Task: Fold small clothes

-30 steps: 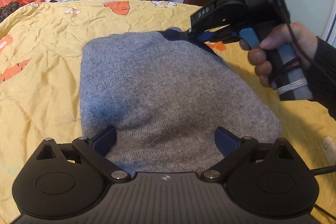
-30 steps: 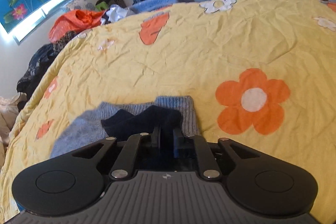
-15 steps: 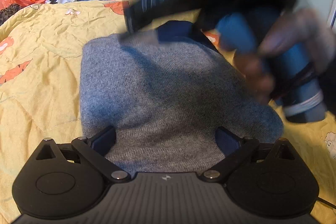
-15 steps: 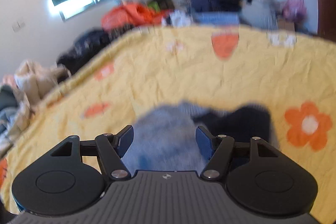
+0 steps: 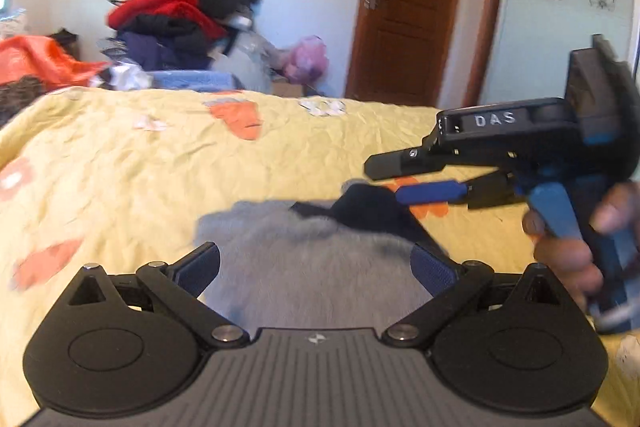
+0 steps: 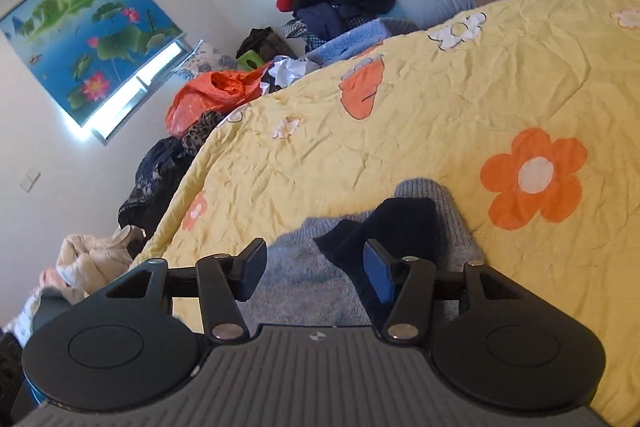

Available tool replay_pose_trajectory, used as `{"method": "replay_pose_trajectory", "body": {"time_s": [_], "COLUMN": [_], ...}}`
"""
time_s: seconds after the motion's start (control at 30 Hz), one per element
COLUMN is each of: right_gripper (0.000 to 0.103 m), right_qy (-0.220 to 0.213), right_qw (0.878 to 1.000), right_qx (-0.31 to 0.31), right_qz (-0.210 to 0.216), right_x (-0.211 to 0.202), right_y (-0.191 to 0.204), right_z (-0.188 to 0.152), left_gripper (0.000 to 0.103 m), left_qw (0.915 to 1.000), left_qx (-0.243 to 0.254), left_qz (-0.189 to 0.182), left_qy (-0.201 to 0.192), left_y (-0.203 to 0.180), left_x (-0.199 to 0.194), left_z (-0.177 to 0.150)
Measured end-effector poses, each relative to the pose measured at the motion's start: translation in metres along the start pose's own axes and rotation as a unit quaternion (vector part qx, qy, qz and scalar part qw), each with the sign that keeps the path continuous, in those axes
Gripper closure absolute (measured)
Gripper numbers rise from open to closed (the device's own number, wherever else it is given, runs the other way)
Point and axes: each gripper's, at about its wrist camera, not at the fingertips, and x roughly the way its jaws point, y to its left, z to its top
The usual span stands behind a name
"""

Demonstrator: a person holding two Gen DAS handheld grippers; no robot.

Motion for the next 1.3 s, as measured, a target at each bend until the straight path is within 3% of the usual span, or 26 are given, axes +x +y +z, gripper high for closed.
{"method": "replay_pose_trajectory", "body": {"time_s": [0.13,0.17,0.23,0.27,0.4,0.5,0.63,0.73,0.8,0.87,0.93,1.03,1.17,1.3], "right_gripper": [0.022,0.022,0.028,0.029,0.021,0.024,0.022,0.022,0.022,0.022,0.022,0.023,0.023,0.023], "right_qy": [0.0,0.011,0.032,0.022,0.032,0.035,0.007,0.006,0.004,0.005,0.006,0.004,0.016,0.023], "right_qw": [0.994,0.992,0.989,0.99,0.991,0.993,0.995,0.996,0.999,1.0,0.999,0.997,0.993,0.991], "right_qx": [0.107,0.127,0.142,0.138,0.132,0.111,0.087,0.076,0.048,0.017,-0.007,-0.061,-0.105,-0.128], "right_qz": [0.008,-0.005,-0.035,-0.027,-0.022,-0.023,0.046,0.05,0.022,-0.009,-0.032,-0.056,-0.048,-0.037], "right_x": [0.024,0.036,0.054,0.057,0.065,0.051,-0.017,-0.064,-0.088,-0.104,-0.111,-0.113,-0.099,-0.088], "right_y": [-0.027,-0.034,-0.047,-0.051,-0.048,-0.038,-0.036,-0.04,-0.04,-0.036,-0.029,-0.011,0.012,0.029], "right_z": [0.004,0.004,0.0,-0.003,0.003,0.004,-0.016,-0.042,-0.064,-0.084,-0.102,-0.123,-0.129,-0.132], "left_gripper": [0.001,0.001,0.0,0.0,0.0,0.0,0.0,0.0,0.0,0.0,0.0,0.0,0.013,0.014], "left_qw": [0.9946,0.9911,0.9906,0.9887,0.9878,0.989,0.9955,0.9957,0.9857,0.9738,0.9715,0.9741,0.9767,0.981], "left_qx": [-0.027,-0.043,-0.056,-0.07,-0.054,-0.068,-0.046,0.033,0.113,0.16,0.163,0.146,0.143,0.106], "left_qz": [-0.013,-0.013,-0.003,0.004,0.02,0.037,0.066,0.087,0.123,0.159,0.172,0.171,0.159,0.16], "left_qy": [0.099,0.125,0.125,0.132,0.144,0.126,0.051,-0.002,-0.025,-0.026,-0.001,0.023,0.018,0.025], "left_y": [0.009,0.015,0.021,0.026,0.025,0.027,0.022,0.004,-0.013,-0.026,-0.032,-0.037,-0.048,-0.046], "left_x": [0.065,0.08,0.093,0.101,0.11,0.094,0.027,-0.031,-0.06,-0.079,-0.089,-0.095,-0.09,-0.079], "left_z": [0.014,0.011,0.008,0.007,0.014,0.01,-0.021,-0.057,-0.086,-0.111,-0.128,-0.14,-0.135,-0.124]}}
